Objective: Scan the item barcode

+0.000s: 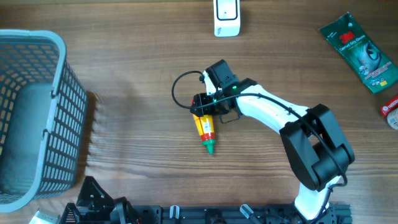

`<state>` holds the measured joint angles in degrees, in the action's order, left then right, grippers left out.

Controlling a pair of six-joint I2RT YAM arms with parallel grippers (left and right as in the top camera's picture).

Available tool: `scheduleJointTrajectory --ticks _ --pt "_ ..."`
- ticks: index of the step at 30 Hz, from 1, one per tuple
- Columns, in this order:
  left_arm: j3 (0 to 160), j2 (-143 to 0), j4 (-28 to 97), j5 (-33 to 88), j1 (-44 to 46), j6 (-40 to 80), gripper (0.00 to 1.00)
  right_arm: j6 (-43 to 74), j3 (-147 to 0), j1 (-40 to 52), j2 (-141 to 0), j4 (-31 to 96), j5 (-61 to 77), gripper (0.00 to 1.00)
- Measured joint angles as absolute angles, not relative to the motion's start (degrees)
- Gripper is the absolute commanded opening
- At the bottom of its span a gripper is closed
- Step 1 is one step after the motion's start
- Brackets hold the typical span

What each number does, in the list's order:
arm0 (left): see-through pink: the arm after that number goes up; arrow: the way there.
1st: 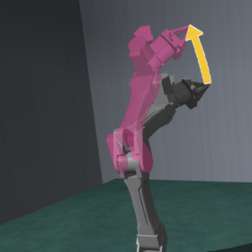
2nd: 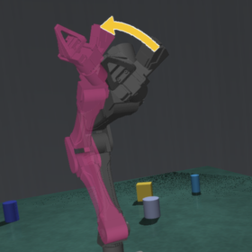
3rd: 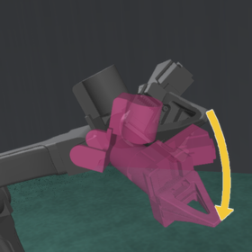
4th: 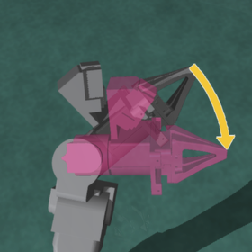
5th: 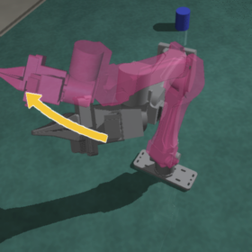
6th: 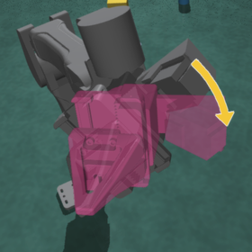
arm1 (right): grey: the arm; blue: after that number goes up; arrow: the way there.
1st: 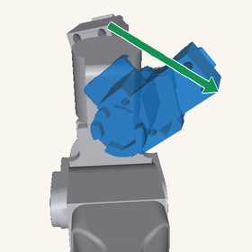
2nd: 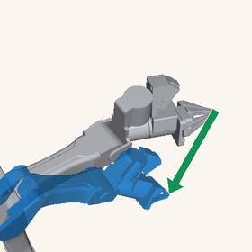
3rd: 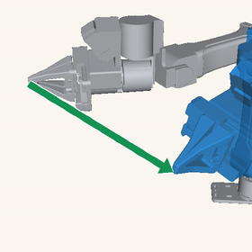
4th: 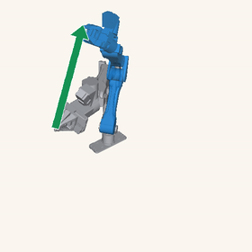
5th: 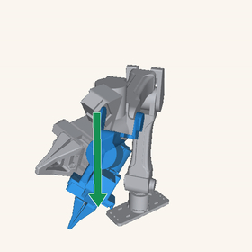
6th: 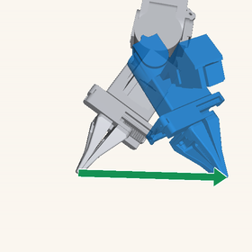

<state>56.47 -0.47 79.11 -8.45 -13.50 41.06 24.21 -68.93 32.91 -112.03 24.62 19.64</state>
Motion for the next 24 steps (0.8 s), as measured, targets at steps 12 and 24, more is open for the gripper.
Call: scheduleJointTrajectory --ticks 12,24 --pt "56.47 -0.47 79.13 -8.45 -13.5 41.06 1.0 60.45 -78.78 32.21 -110.24 53.8 -6.15 0.84" --pt "56.47 -0.47 79.13 -8.45 -13.5 41.06 1.0 53.98 -99.53 29.78 -108.6 82.46 -8.01 1.0"
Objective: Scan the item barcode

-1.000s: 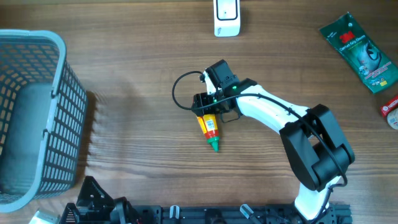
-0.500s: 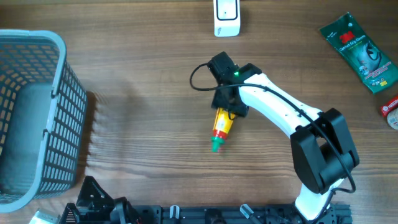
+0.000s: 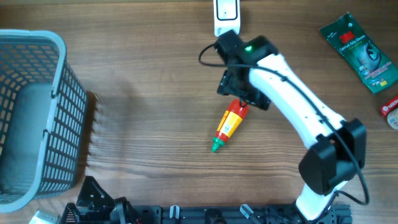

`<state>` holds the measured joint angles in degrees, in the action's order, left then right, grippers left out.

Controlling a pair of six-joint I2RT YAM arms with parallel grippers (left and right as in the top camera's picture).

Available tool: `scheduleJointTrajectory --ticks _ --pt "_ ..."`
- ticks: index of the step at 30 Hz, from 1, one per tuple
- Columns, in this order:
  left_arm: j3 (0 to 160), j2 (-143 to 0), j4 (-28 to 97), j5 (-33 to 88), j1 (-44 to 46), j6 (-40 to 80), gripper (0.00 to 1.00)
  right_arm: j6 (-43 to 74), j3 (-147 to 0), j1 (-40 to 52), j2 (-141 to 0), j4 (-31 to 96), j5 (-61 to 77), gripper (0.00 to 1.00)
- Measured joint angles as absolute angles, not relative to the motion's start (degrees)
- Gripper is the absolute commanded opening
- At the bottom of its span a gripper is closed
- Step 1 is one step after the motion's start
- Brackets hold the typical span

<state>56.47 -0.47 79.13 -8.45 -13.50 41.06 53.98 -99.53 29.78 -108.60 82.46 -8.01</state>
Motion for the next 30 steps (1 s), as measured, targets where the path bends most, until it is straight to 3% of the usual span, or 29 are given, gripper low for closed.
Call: scheduleJointTrajectory --ticks 3,11,15,18,20,21,23,27,30 --pt "56.47 -0.47 79.13 -8.45 -13.5 41.04 1.0 61.41 -102.28 29.15 -103.48 91.61 -7.99 1.0" --pt "56.47 -0.47 79.09 -8.45 -13.5 41.06 1.0 63.2 -100.01 29.15 -84.14 88.88 -11.07 1.0" --pt "56.47 -0.47 79.18 -8.45 -13.5 41.06 1.0 63.51 -81.56 29.15 -74.22 75.0 -11.55 1.0" --pt "56.45 -0.47 79.09 -8.43 -13.5 41.06 1.0 64.23 -59.2 29.15 -65.98 51.44 -8.71 0.99" --pt "56.49 -0.47 79.13 -8.47 -13.5 41.06 1.0 64.29 -47.83 29.15 -64.79 38.96 -5.89 0.86" --pt "56.47 -0.47 79.09 -8.47 -13.5 41.06 1.0 64.29 -42.89 29.15 -65.63 33.56 -4.25 0.73" --pt "56.47 -0.47 79.13 -8.45 -13.5 41.06 1.0 64.6 -38.2 29.15 -67.7 27.35 -2.72 0.59" --pt "56.47 -0.47 79.13 -8.47 -13.5 41.06 1.0 63.86 -37.32 29.15 -75.24 19.84 -1.3 0.65" --pt "56.45 -0.47 79.18 -8.47 -13.5 41.06 1.0 61.47 -37.71 29.21 -83.4 11.44 1.17 0.6"
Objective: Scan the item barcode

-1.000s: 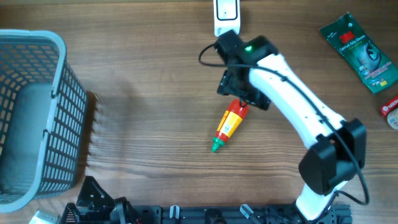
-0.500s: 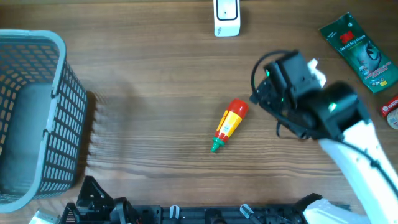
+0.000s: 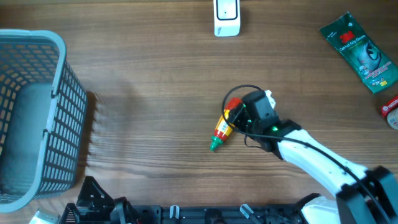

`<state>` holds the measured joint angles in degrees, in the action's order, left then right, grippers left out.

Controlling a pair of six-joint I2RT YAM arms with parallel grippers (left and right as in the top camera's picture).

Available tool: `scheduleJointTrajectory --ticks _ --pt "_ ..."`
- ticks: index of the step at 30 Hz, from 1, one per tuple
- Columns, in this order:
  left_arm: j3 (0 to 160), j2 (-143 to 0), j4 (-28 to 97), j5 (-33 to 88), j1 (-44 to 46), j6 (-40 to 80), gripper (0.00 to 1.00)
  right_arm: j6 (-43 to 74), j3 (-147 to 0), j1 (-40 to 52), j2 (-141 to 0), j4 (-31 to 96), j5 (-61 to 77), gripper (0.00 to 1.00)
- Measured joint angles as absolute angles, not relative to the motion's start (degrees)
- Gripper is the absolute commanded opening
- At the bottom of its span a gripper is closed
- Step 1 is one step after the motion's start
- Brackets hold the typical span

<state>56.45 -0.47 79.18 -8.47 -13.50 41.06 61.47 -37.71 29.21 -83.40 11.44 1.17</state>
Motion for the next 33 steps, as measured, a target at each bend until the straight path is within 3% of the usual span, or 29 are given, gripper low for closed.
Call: scheduleJointTrajectory --ticks 2,8,12,16,17,19,23,25,28,31,33 --pt "56.47 -0.47 79.13 -8.45 -13.5 41.06 1.0 61.01 -38.13 29.3 -85.67 8.43 2.5 0.6" --pt "56.47 -0.47 79.15 -8.45 -13.5 41.06 1.0 53.95 -38.04 29.3 -87.64 5.41 4.01 0.73" --pt "56.47 -0.47 79.13 -8.45 -13.5 41.06 1.0 51.66 -38.09 29.26 -89.97 4.4 3.79 0.74" --pt "56.47 -0.47 79.11 -8.45 -13.5 41.06 1.0 48.38 -41.87 28.01 -94.7 4.16 3.53 0.58" --pt "56.47 -0.47 79.11 -8.45 -13.5 41.04 1.0 47.2 -43.68 27.88 -96.18 4.45 3.42 0.5" --pt "56.47 -0.47 79.13 -8.45 -13.5 41.06 1.0 45.3 -48.31 27.81 -97.73 11.4 2.72 0.45" --pt "56.47 -0.47 79.26 -8.43 -13.5 41.06 1.0 41.5 -61.21 27.81 -98.96 35.92 -3.49 0.45" --pt "56.47 -0.47 79.13 -8.47 -13.5 41.06 1.0 40.56 -65.28 27.81 -99.0 41.21 -6.31 0.45" --pt "56.47 -0.47 79.13 -8.45 -13.5 41.06 1.0 39.4 -66.17 27.81 -101.01 43.31 -11.44 0.5" --pt "56.47 -0.47 79.18 -8.43 -13.5 41.06 1.0 36.99 -66.52 27.83 -107.72 40.42 -12.91 0.73" --pt "56.47 -0.47 79.13 -8.45 -13.5 41.06 1.0 35.03 -67.09 27.86 -108.62 39.22 -12.32 0.81"
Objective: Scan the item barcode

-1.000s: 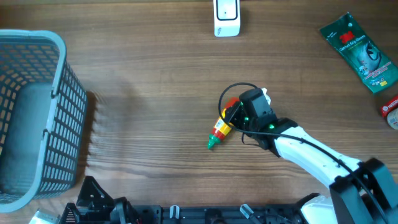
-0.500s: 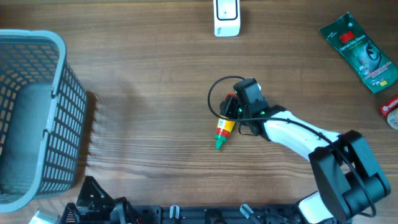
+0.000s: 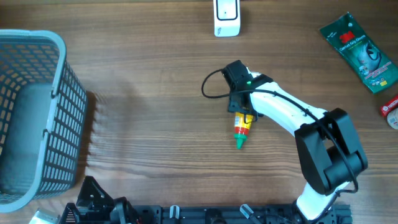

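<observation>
The item is a red-and-yellow tube with a green cap. In the overhead view it sits at the middle of the table, cap pointing toward the front edge. My right gripper is over its red upper end and looks shut on it, though the wrist hides the fingers. A white scanner stands at the far edge, well behind the tube. Of the left arm, only a dark part shows at the front edge, and its gripper is out of view.
A grey mesh basket fills the left side. A green packet lies at the back right, and a red-and-white item at the right edge. The wooden table lies between the basket and the tube.
The tube pointed its cap to the front left and sat a little further left. Now it points straight to the front. The right wrist now stands behind the tube rather than to its right.
At first my right gripper was on the tube at the table's middle, cap to the front. Then the tube hung tilted just in front of the scanner. Then it was back near the middle, cap front-left. Now it is straight again, slightly to the right.
</observation>
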`<state>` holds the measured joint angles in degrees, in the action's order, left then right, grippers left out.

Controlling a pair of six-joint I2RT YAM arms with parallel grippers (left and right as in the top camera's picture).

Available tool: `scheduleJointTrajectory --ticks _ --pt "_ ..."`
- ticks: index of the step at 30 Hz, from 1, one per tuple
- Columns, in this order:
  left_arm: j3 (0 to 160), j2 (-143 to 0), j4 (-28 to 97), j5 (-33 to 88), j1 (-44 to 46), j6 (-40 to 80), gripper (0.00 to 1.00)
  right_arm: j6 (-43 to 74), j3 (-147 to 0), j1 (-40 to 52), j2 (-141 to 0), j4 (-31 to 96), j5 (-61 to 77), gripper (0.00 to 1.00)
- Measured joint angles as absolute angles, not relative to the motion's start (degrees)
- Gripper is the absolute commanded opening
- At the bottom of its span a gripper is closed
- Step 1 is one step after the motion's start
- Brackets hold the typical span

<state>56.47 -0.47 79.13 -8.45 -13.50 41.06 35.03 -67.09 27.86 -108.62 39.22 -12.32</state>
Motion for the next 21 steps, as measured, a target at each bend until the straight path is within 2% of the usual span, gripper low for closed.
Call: scheduleJointTrajectory --ticks 3,4,5,10,15,17,18,19,21 --pt "56.47 -0.47 79.13 -8.45 -13.5 41.06 1.0 32.69 -67.13 27.79 -109.8 38.94 -8.82 0.82" --pt "56.47 -0.47 79.13 -8.45 -13.5 41.06 1.0 32.38 -67.13 27.53 -109.8 39.0 -6.5 0.79" --pt "56.47 -0.47 79.13 -8.45 -13.5 41.06 1.0 31.46 -67.2 26.37 -109.89 39.16 -2.44 0.71" --pt "56.47 -0.47 79.13 -8.45 -13.5 41.04 1.0 28.6 -67.75 20.18 -109.8 39.27 7.46 0.69" --pt "56.47 -0.47 79.13 -8.45 -13.5 41.06 1.0 25.52 -67.75 18.44 -109.8 37.21 9.54 0.54" --pt "56.47 -0.47 79.13 -8.45 -13.5 41.06 1.0 24.97 -67.75 18.52 -109.8 37.01 10.15 0.74" --pt "56.47 -0.47 79.13 -8.45 -13.5 41.06 1.0 24.91 -67.75 18.65 -109.8 36.8 10.26 0.74" --pt "56.47 -0.47 79.13 -8.45 -13.5 41.06 1.0 24.67 -67.44 18.83 -109.8 35.48 10.52 0.73" --pt "56.47 -0.47 79.11 -8.45 -13.5 41.06 1.0 24.51 -66.98 19.09 -109.67 33.76 10.61 0.6"
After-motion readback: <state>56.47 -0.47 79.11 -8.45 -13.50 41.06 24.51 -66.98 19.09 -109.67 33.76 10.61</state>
